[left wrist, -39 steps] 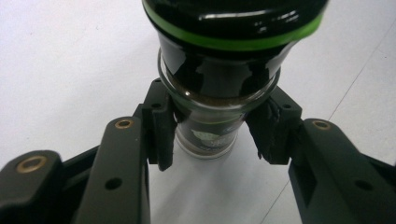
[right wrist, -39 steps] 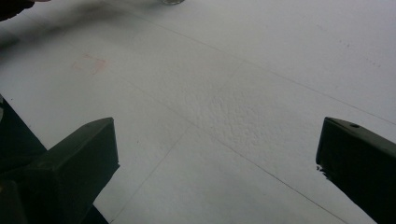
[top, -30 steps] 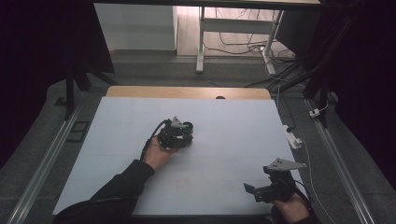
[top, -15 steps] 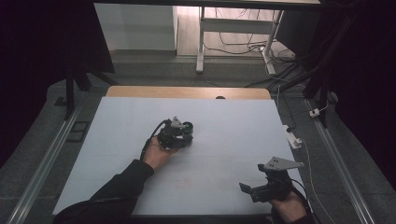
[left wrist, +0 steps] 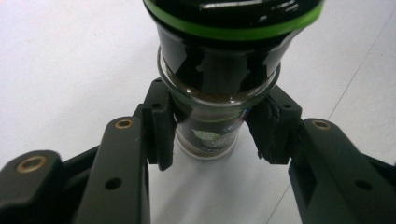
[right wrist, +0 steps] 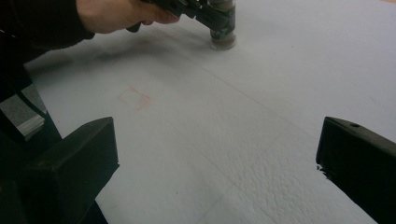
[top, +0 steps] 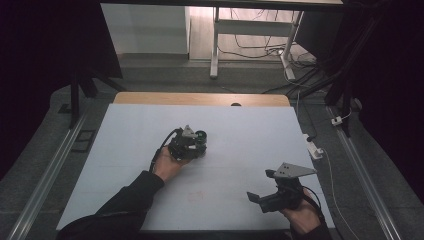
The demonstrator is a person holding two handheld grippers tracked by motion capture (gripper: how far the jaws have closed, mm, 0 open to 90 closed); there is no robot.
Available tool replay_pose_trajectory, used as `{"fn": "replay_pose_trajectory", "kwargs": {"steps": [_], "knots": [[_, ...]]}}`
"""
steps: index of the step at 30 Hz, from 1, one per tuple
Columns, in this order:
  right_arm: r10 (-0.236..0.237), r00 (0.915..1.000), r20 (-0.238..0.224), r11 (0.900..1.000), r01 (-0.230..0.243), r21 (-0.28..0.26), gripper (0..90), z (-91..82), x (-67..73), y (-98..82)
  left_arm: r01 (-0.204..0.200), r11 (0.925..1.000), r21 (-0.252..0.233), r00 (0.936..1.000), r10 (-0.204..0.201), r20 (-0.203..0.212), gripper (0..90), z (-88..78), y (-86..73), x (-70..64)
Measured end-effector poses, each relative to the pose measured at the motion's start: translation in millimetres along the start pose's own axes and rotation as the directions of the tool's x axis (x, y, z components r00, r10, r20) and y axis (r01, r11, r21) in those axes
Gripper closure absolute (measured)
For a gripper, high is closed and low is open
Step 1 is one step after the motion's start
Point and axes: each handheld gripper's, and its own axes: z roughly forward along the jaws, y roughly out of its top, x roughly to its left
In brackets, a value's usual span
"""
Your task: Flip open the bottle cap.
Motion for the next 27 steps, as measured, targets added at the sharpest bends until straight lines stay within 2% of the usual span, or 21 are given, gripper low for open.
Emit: {"fn": "replay_pose_trajectory", "kwargs": {"steps": [5, 11, 18, 22, 27], "knots": [[-0.002, 0.9998, -0.021, 1.0, 0.001, -0.013, 0.0, 6.3, 1.2, 6.6, -0.003, 1.0, 0.001, 1.0, 0.003, 0.001, 54.3, 0.0, -0.1, 0.1], [-0.039, 0.9988, -0.03, 0.999, 0.038, -0.024, 0.0, 15.0, 3.3, 18.0, -0.003, 1.0, 0.004, 1.0, 0.003, 0.001, 54.3, -0.1, -0.1, 0.3], [-0.015, 0.9981, -0.06, 0.999, 0.013, -0.03, 0.0, 27.8, 5.1, 28.5, -0.002, 1.0, 0.005, 1.0, 0.002, 0.001, 54.3, 0.0, -0.2, 0.4], [-0.001, 0.9961, -0.088, 1.0, 0.001, -0.002, 0.0, 35.9, 5.6, 33.6, -0.002, 1.0, 0.005, 1.0, 0.002, 0.0, 54.3, 0.1, -0.3, 0.4], [-0.005, 0.9967, -0.081, 1.0, 0.004, -0.002, 0.0, 46.9, 6.5, 44.0, -0.003, 1.0, 0.006, 1.0, 0.003, -0.001, 54.3, 0.1, -0.2, 0.2]]}}
